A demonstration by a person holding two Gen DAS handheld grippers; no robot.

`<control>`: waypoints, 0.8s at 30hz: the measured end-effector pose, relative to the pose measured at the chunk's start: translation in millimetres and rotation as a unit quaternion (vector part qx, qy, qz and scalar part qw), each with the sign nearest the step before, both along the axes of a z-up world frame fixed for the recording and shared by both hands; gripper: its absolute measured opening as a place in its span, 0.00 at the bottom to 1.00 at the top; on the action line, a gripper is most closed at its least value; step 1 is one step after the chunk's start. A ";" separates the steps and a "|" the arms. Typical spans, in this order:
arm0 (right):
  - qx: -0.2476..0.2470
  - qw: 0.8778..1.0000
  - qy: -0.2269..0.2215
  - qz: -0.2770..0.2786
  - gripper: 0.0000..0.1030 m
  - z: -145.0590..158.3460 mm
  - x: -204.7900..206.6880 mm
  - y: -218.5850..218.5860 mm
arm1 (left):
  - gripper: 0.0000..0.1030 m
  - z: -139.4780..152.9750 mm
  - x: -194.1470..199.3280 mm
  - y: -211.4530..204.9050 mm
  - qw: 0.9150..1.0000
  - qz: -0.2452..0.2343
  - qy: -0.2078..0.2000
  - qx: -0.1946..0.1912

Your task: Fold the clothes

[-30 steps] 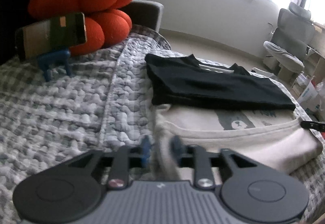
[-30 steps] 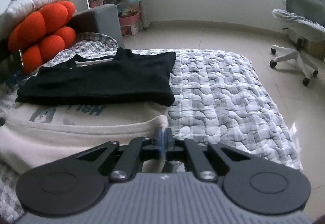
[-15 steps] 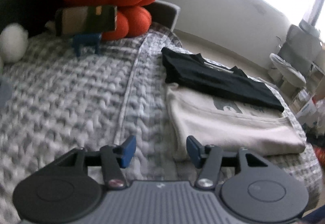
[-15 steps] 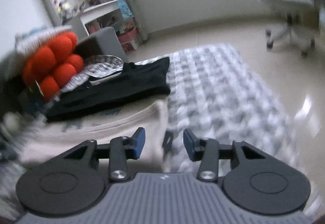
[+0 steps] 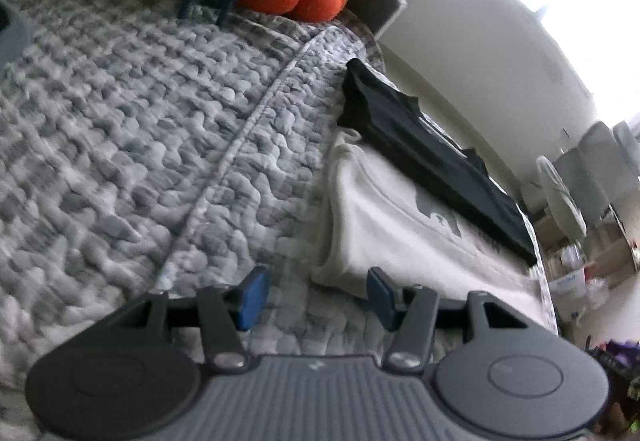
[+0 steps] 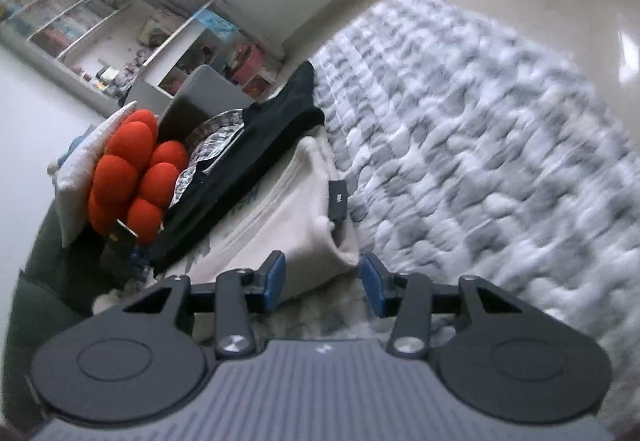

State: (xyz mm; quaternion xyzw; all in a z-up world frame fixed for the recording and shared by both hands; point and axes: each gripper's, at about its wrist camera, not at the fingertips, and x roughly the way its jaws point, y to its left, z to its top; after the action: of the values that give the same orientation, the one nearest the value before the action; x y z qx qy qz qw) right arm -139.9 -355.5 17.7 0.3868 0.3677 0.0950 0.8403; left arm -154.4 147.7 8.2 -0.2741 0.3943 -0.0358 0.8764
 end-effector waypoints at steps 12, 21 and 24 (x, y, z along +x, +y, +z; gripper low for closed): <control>-0.055 0.998 -0.026 -0.007 0.10 58.5 -29.1 -1.3 | 0.05 36.8 -4.2 2.8 0.998 -0.023 0.003 0.056; -0.070 0.997 0.021 -0.005 0.10 15.6 -45.0 -5.6 | 0.06 18.1 -15.6 1.8 0.996 -0.033 0.024 0.077; -0.075 0.997 0.001 0.003 0.10 26.8 -49.9 -5.7 | 0.06 23.1 -21.1 1.4 0.996 -0.039 0.020 0.083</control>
State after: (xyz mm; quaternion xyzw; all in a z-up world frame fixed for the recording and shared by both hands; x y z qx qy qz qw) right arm -189.8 -361.1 44.4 0.3214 0.3757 0.0696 0.8664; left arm -175.5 149.1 31.3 -0.1855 0.4237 -0.0316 0.8860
